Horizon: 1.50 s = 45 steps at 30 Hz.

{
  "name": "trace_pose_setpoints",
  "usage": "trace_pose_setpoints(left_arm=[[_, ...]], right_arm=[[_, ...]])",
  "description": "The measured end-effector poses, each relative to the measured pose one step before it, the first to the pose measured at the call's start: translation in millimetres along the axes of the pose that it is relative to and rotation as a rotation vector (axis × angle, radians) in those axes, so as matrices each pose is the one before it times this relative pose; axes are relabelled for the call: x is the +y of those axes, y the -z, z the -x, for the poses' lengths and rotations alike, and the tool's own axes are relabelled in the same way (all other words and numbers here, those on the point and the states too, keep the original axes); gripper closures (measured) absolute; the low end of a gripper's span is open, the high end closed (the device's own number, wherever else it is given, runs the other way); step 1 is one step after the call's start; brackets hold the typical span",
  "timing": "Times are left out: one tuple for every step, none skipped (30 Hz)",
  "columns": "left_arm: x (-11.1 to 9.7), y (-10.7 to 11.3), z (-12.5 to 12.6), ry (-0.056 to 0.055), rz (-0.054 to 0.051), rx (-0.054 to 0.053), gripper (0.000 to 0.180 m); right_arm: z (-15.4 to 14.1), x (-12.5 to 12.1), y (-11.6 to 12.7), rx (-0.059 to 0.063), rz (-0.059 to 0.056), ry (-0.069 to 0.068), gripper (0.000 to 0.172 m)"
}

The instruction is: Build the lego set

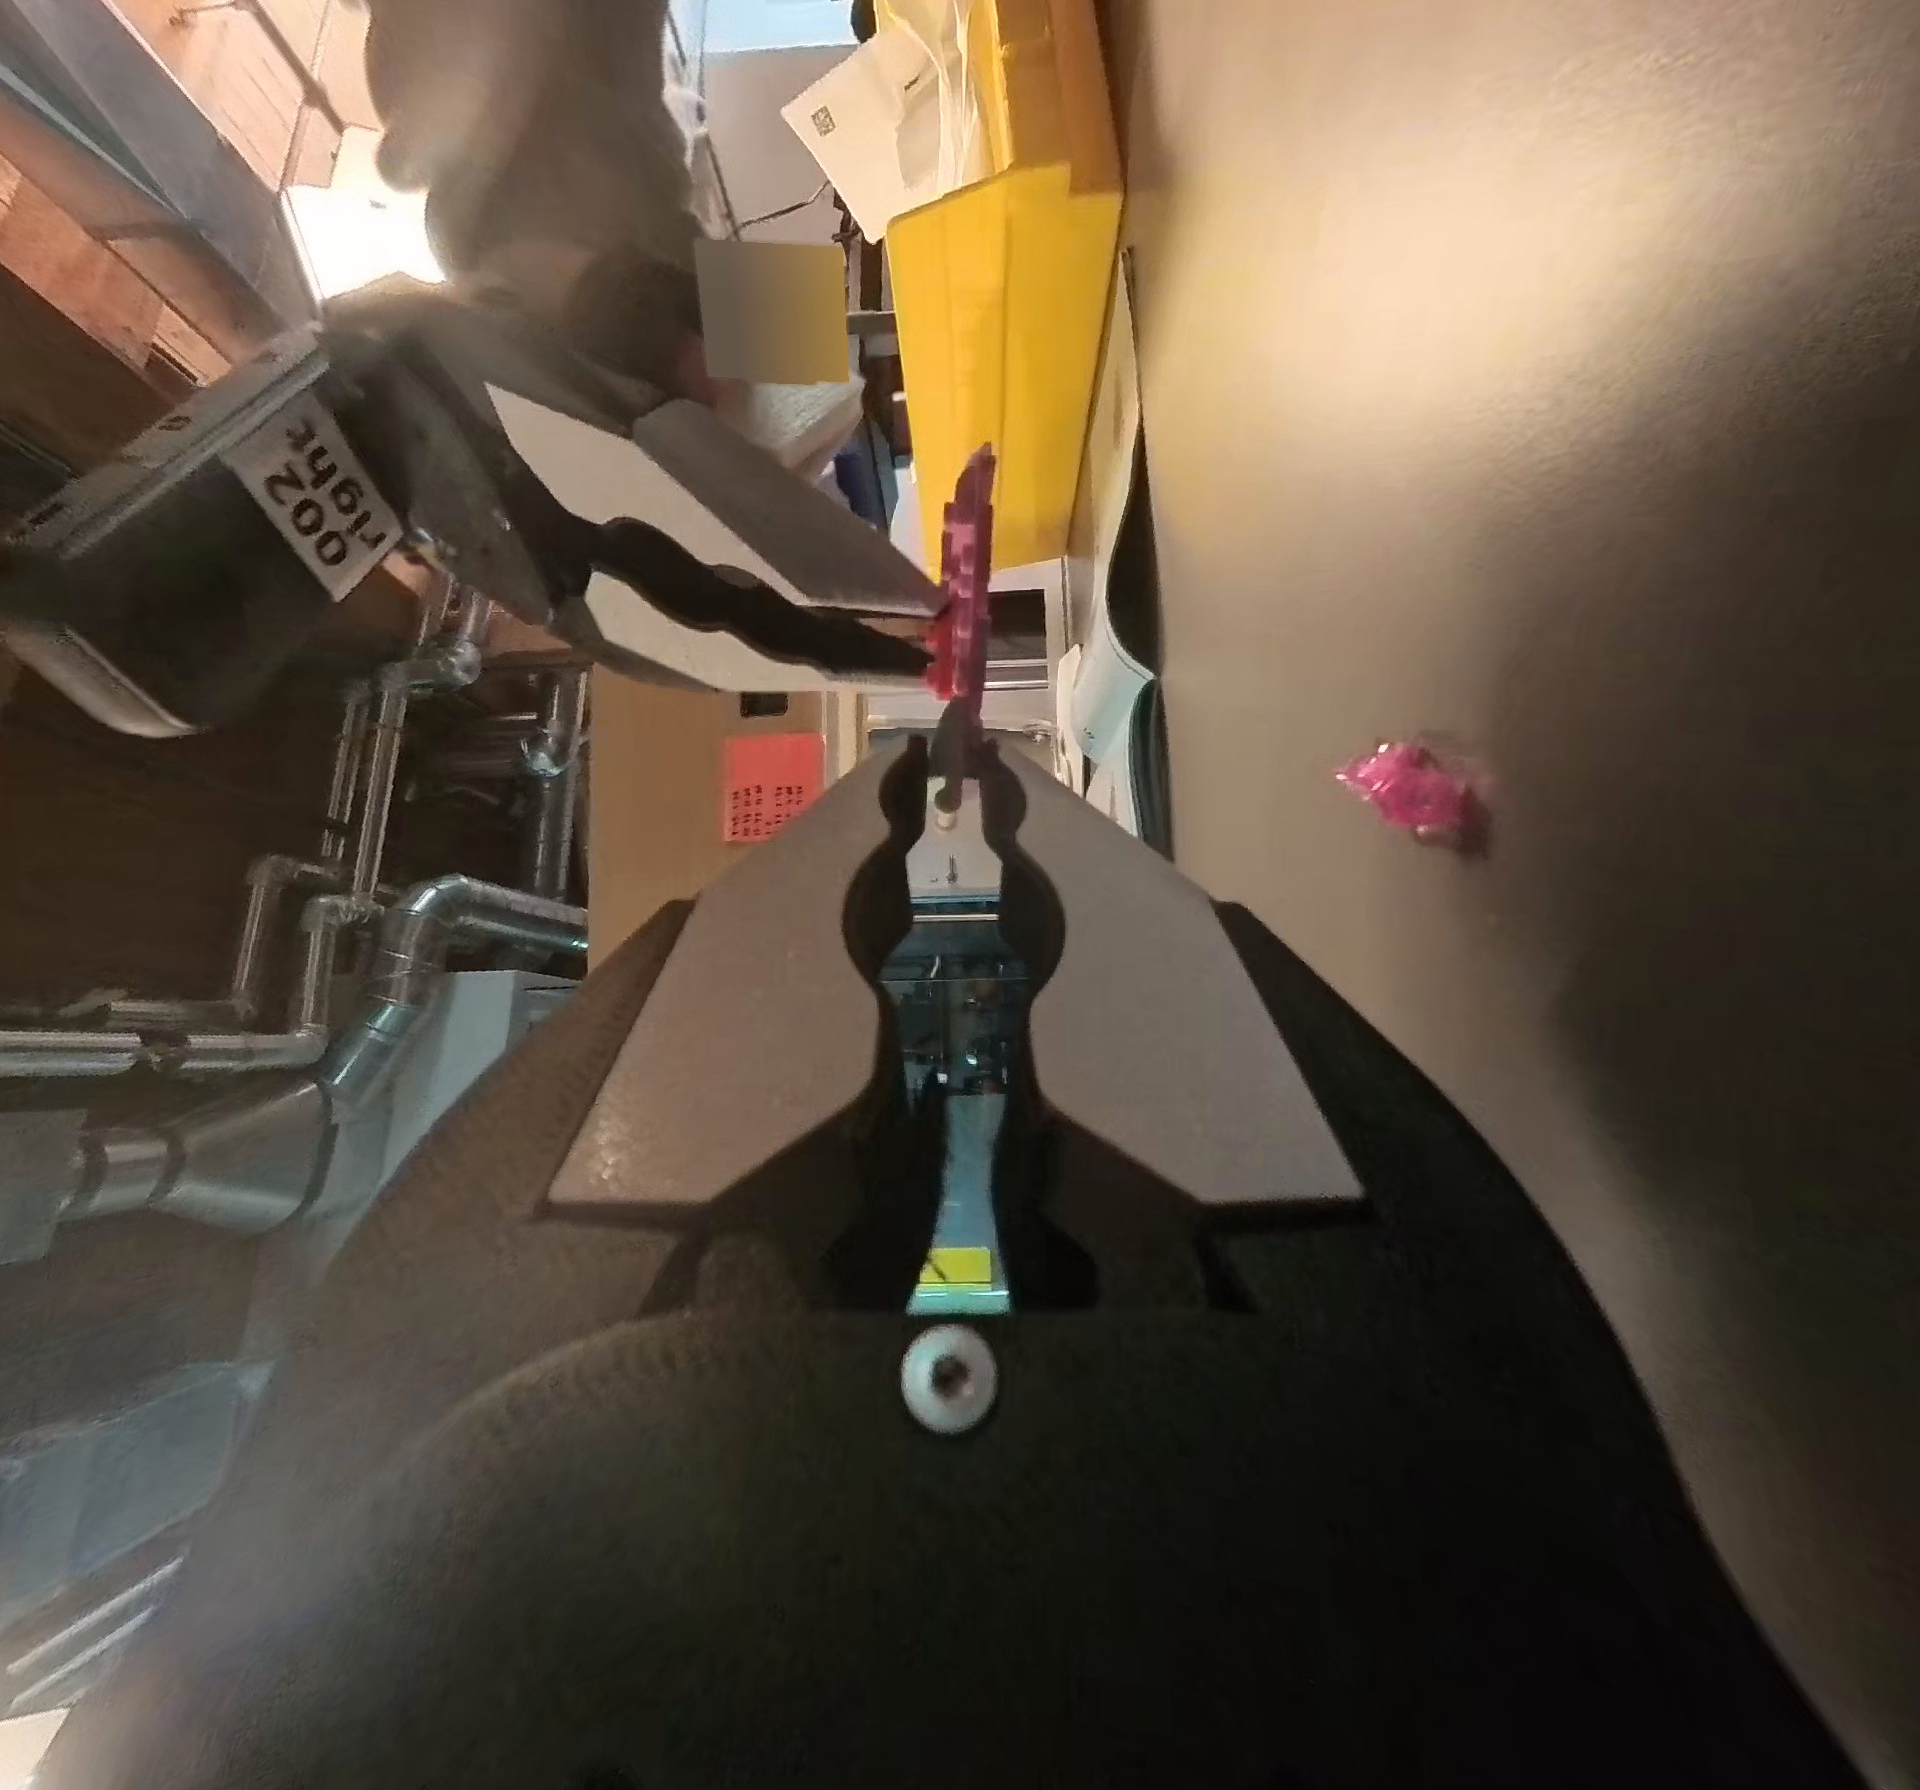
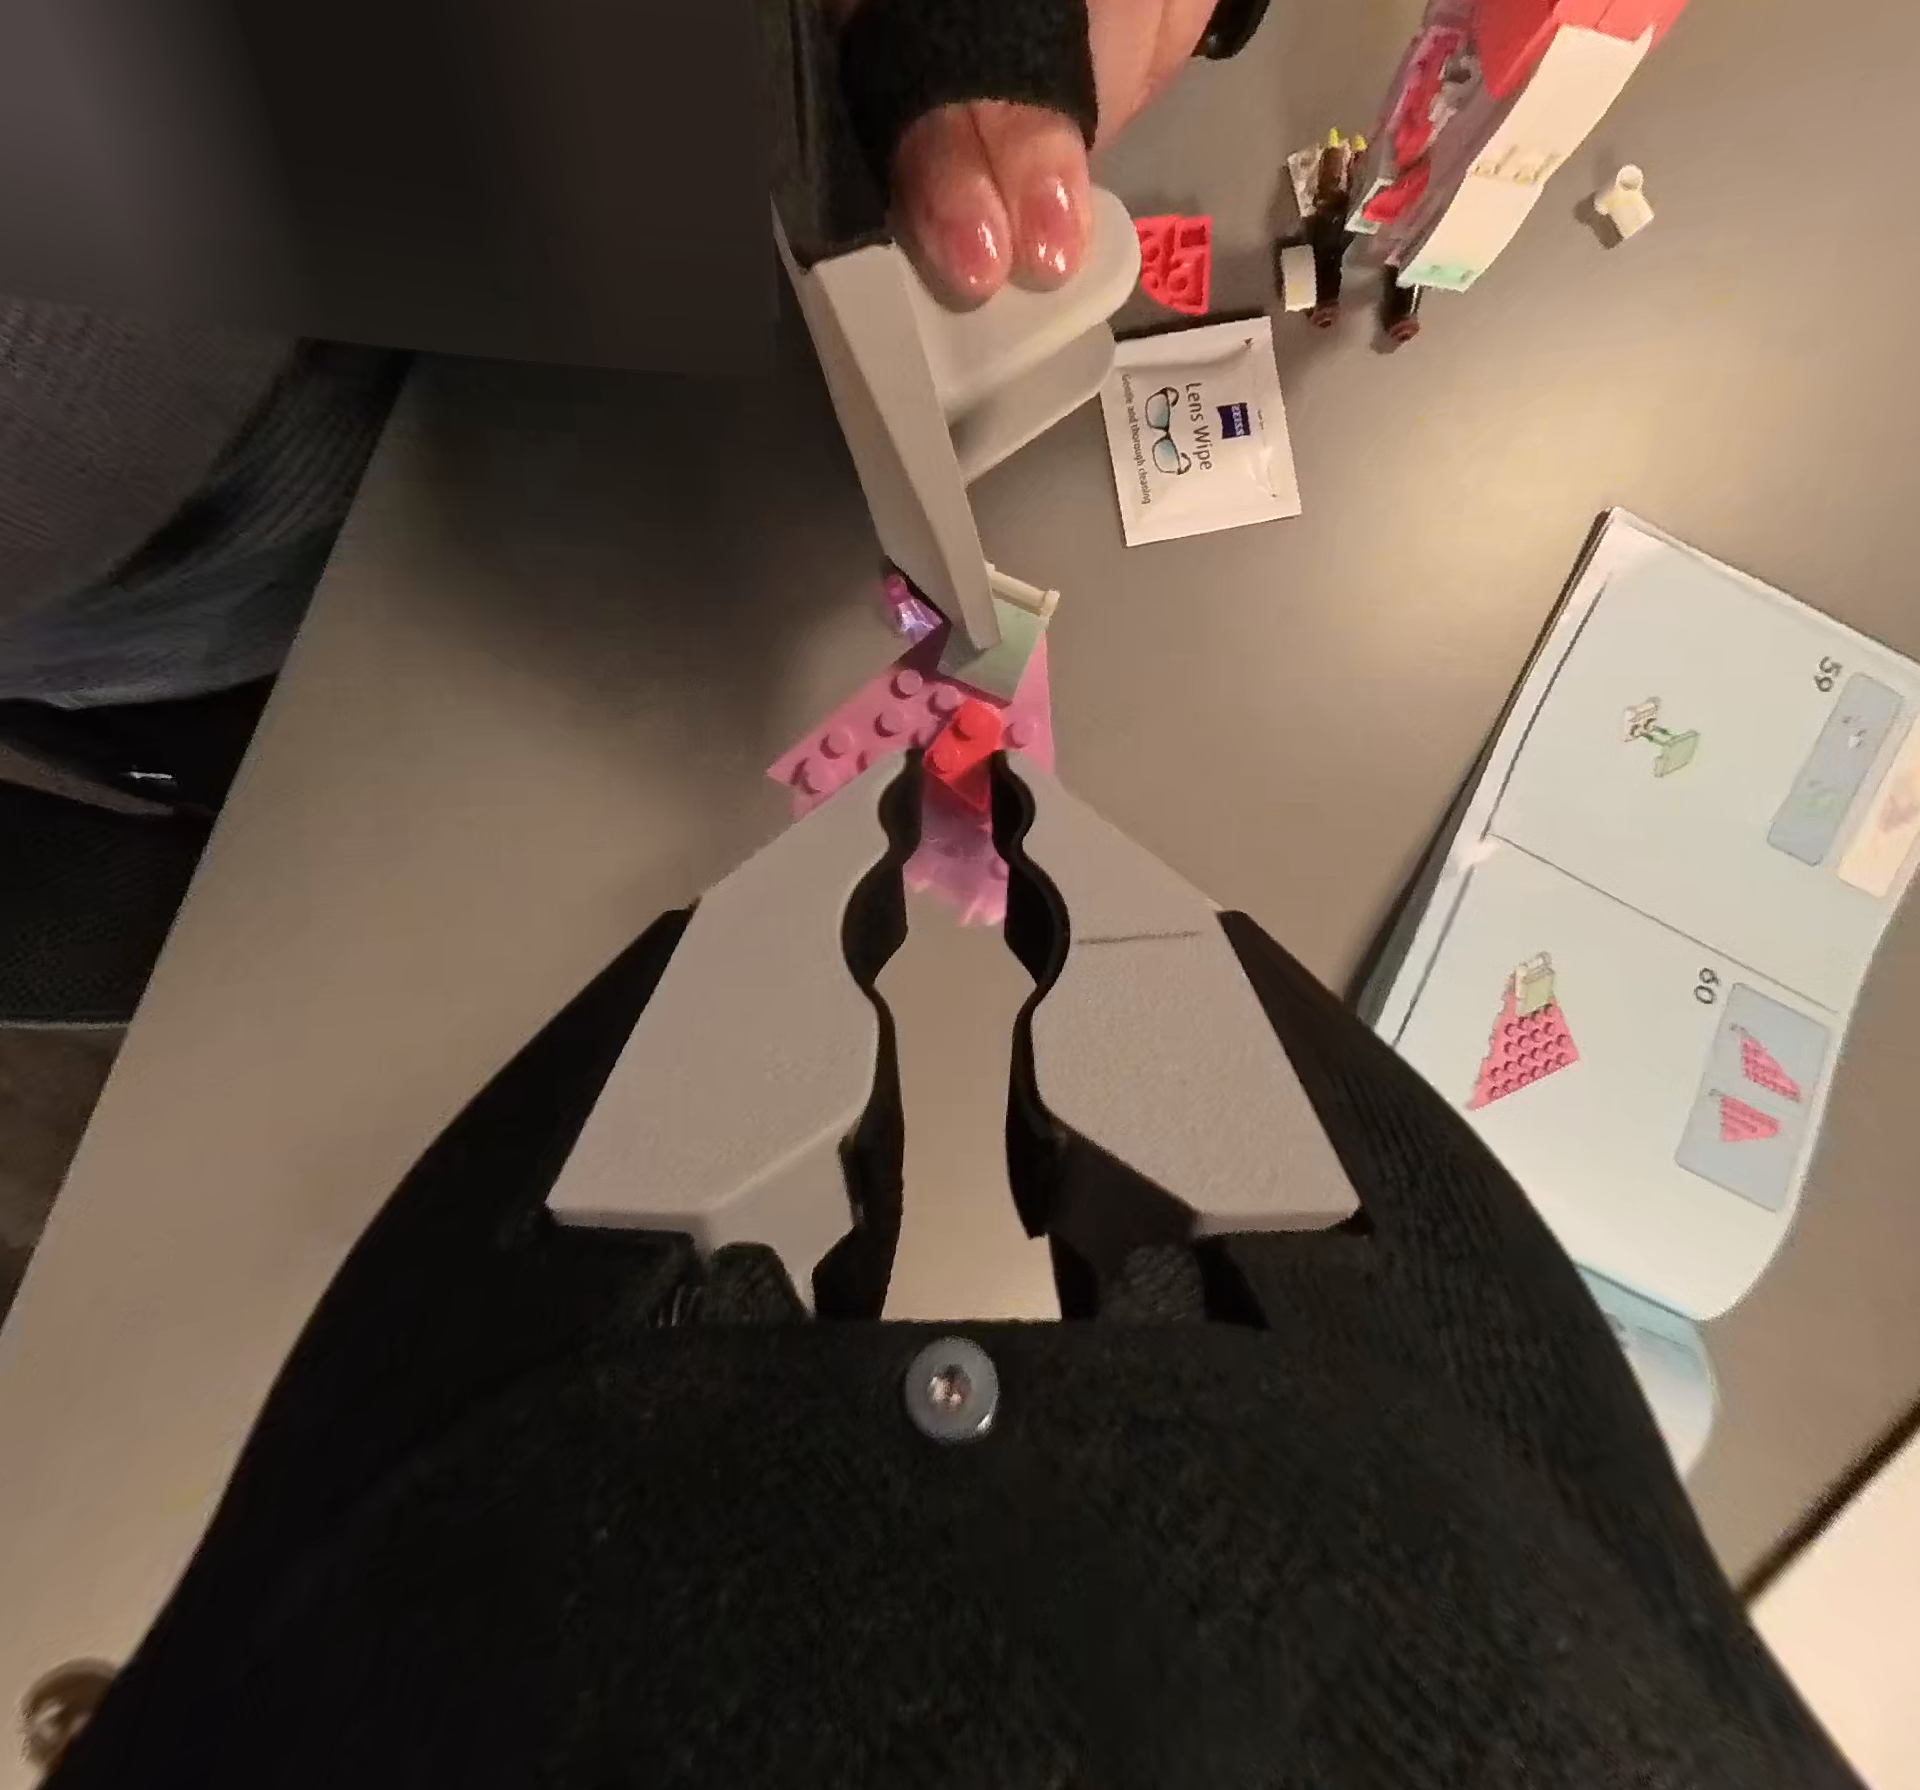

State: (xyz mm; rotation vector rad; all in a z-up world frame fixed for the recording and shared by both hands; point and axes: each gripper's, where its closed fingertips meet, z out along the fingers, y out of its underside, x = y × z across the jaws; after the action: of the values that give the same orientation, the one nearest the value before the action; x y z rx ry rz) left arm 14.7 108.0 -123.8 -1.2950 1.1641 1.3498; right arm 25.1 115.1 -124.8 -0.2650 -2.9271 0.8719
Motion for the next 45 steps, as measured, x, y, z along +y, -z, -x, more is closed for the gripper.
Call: trace_pose_setpoints(left_arm=[[-0.37, 0.18, 0.32, -0.0003, -0.0031, -0.0022, 0.172], [-0.33, 0.17, 0.33, 0.0001, -0.0020, -0.0009, 0.172], [-0.41, 0.11, 0.21, 0.0000, -0.0017, -0.0015, 0.172], [-0.10, 0.13, 0.20, -0.0004, -0.0009, -0.0012, 0.172], [-0.07, 0.14, 0.30, -0.0005, -0.0008, -0.0012, 0.172], [-0.09, 0.04, 0.23, 0.0003, -0.0008, -0.0011, 0.172], [0.04, 0.04, 0.07, 0.0000, -0.0006, 0.0002, 0.172], [0.02, 0.04, -0.09, 0.0000, -0.0006, 0.0000, 0.172], [-0.05, 0.16, 0.25, -0.0001, -0.0006, -0.0010, 0.172], [-0.09, 0.13, 0.51, 0.0005, -0.0009, -0.0025, 0.172], [-0.29, 0.19, 0.39, 0.0017, -0.0017, -0.0014, 0.172], [-0.40, 0.05, -0.25, 0.0013, -0.0023, 0.0012, 0.172], [-0.30, 0.10, -0.18, 0.0001, -0.0016, 0.0013, 0.171], [-0.33, -0.01, -0.11, 0.0003, -0.0018, 0.0007, 0.172], [-0.24, 0.13, 0.08, 0.0003, -0.0012, -0.0007, 0.172], [-0.03, 0.07, 0.33, 0.0008, -0.0004, -0.0014, 0.172], [0.22, 0.08, 0.16, 0.0005, 0.0000, -0.0008, 0.171], [0.08, -0.18, -0.94, 0.0023, -0.0008, 0.0069, 0.171], [-0.12, -0.26, -2.09, 0.0026, -0.0021, 0.0122, 0.171], [-0.51, -0.33, -1.91, 0.0015, -0.0034, 0.0100, 0.171], [-0.56, -0.12, -1.16, 0.0019, -0.0033, 0.0060, 0.171], [-0.26, -0.13, -1.01, 0.0022, -0.0018, 0.0054, 0.171], [0.08, -0.36, -1.42, 0.0030, -0.0006, 0.0079, 0.171], [0.30, -0.37, -1.56, 0.0031, -0.0004, 0.0082, 0.172], [0.30, -0.34, -1.08, 0.0058, 0.0011, 0.0049, 0.171], [-0.12, -0.54, -0.85, 0.0098, -0.0019, 0.0035, 0.172], [-0.22, -0.67, -1.91, 0.0115, -0.0025, 0.0102, 0.172], [-0.18, -0.72, -1.73, 0.0057, -0.0015, 0.0076, 0.172], [-0.09, -0.53, -0.86, 0.0024, -0.0003, 0.0037, 0.172], [-0.06, -0.25, -0.33, 0.0013, 0.0005, 0.0019, 0.172], [0.23, -0.17, -0.25, 0.0001, 0.0019, 0.0012, 0.171], [0.39, -0.06, -0.24, -0.0002, 0.0022, 0.0012, 0.171], [0.29, -0.01, -0.27, 0.0002, 0.0015, 0.0012, 0.171], [0.18, -0.07, -0.32, 0.0009, 0.0007, 0.0012, 0.171], [-0.15, -0.02, -0.35, 0.0008, -0.0004, 0.0014, 0.171], [-0.21, -0.15, -0.28, 0.0006, -0.0007, 0.0011, 0.171], [-0.33, -0.05, -0.18, 0.0000, -0.0010, 0.0005, 0.172], [-0.16, -0.12, 0.01, -0.0003, -0.0004, -0.0006, 0.172], [-0.04, -0.03, 0.11, -0.0008, -0.0003, -0.0011, 0.172], [0.08, 0.07, 0.21, -0.0005, -0.0002, -0.0013, 0.171], [-0.03, 0.07, 0.03, -0.0005, -0.0003, -0.0007, 0.171], [0.02, 0.03, -0.12, -0.0007, -0.0007, 0.0004, 0.171], [-0.06, 0.15, -0.07, -0.0007, -0.0006, 0.0000, 0.171], [0.06, 0.06, 0.29, -0.0007, -0.0004, -0.0018, 0.171], [-0.01, 0.10, 0.22, 0.0005, -0.0001, -0.0012, 0.171]], right_arm=[[-0.82, -0.34, 0.11, 0.0020, 0.0083, 0.0172, 0.161], [0.19, -0.25, 0.18, -0.0040, 0.0083, 0.0144, 0.161], [0.36, -0.06, 0.17, -0.0059, 0.0090, 0.0109, 0.161], [0.13, 0.19, 0.22, -0.0043, 0.0093, 0.0104, 0.160], [-0.01, 0.31, 0.43, -0.0025, 0.0092, 0.0110, 0.161], [-0.40, 0.76, 0.69, 0.0002, 0.0107, 0.0104, 0.161], [-0.56, 0.94, 0.80, 0.0013, 0.0109, 0.0088, 0.160], [-0.05, 0.49, 0.71, -0.0008, 0.0072, 0.0082, 0.161], [0.24, 0.21, 0.58, -0.0025, 0.0039, 0.0086, 0.161], [0.68, 0.02, 0.15, -0.0043, 0.0040, 0.0095, 0.161], [0.89, 0.00, -0.17, -0.0036, 0.0046, 0.0113, 0.161], [0.57, 0.04, -0.24, -0.0010, 0.0059, 0.0137, 0.161], [0.55, 0.10, -0.18, 0.0004, 0.0078, 0.0139, 0.161], [0.41, 0.10, 0.15, -0.0001, 0.0084, 0.0105, 0.161], [0.59, -0.14, 0.45, -0.0018, 0.0080, 0.0052, 0.161], [0.54, -0.08, 0.57, -0.0009, 0.0068, 0.0009, 0.161], [0.34, -0.12, 0.79, 0.0024, 0.0039, -0.0003, 0.161], [0.17, -1.18, 1.53, 0.0071, -0.0048, -0.0005, 0.161], [-0.12, -2.22, 3.23, 0.0148, -0.0165, -0.0024, 0.161], [-0.23, -2.59, 5.83, 0.0225, -0.0233, -0.0063, 0.161], [-1.23, -2.21, 8.49, 0.0357, -0.0245, -0.0116, 0.161], [-2.43, -1.81, 10.92, 0.0488, -0.0249, -0.0143, 0.161], [-3.05, -1.39, 12.49, 0.0573, -0.0257, -0.0128, 0.161], [-3.49, -0.39, 13.09, 0.0600, -0.0217, -0.0093, 0.161], [-4.05, 1.39, 13.05, 0.0587, -0.0112, -0.0075, 0.161], [-4.54, 3.46, 12.46, 0.0553, 0.0030, -0.0084, 0.161], [-4.74, 4.64, 11.67, 0.0492, 0.0106, -0.0109, 0.161], [-4.18, 4.75, 10.40, 0.0410, 0.0123, -0.0129, 0.161], [-3.79, 4.90, 9.04, 0.0347, 0.0146, -0.0123, 0.161], [-3.62, 4.73, 7.83, 0.0320, 0.0150, -0.0093, 0.161], [-3.54, 4.50, 6.62, 0.0292, 0.0145, -0.0072, 0.161], [-3.24, 4.09, 5.34, 0.0250, 0.0147, -0.0059, 0.161], [-2.98, 3.70, 4.04, 0.0214, 0.0136, -0.0034, 0.161], [-3.05, 2.77, 2.56, 0.0206, 0.0100, -0.0016, 0.161], [-2.89, 2.48, 1.18, 0.0191, 0.0100, -0.0014, 0.161], [-1.96, 2.88, -0.46, 0.0136, 0.0136, 0.0006, 0.161], [-1.45, 2.46, -1.64, 0.0124, 0.0134, 0.0039, 0.161], [-0.98, 1.96, -2.29, 0.0119, 0.0108, 0.0051, 0.161], [-0.06, 1.51, -2.60, 0.0057, 0.0087, 0.0033, 0.161], [1.15, 0.82, -2.79, -0.0014, 0.0061, 0.0016, 0.161], [1.37, 0.74, -2.89, -0.0025, 0.0059, 0.0020, 0.161], [0.62, 1.03, -2.51, 0.0013, 0.0081, 0.0038, 0.161], [0.06, 1.22, -2.02, 0.0045, 0.0098, 0.0046, 0.161], [-0.90, 1.34, -1.23, 0.0082, 0.0102, 0.0030, 0.161], [-1.46, 1.36, -0.54, 0.0092, 0.0091, 0.0003, 0.161]])
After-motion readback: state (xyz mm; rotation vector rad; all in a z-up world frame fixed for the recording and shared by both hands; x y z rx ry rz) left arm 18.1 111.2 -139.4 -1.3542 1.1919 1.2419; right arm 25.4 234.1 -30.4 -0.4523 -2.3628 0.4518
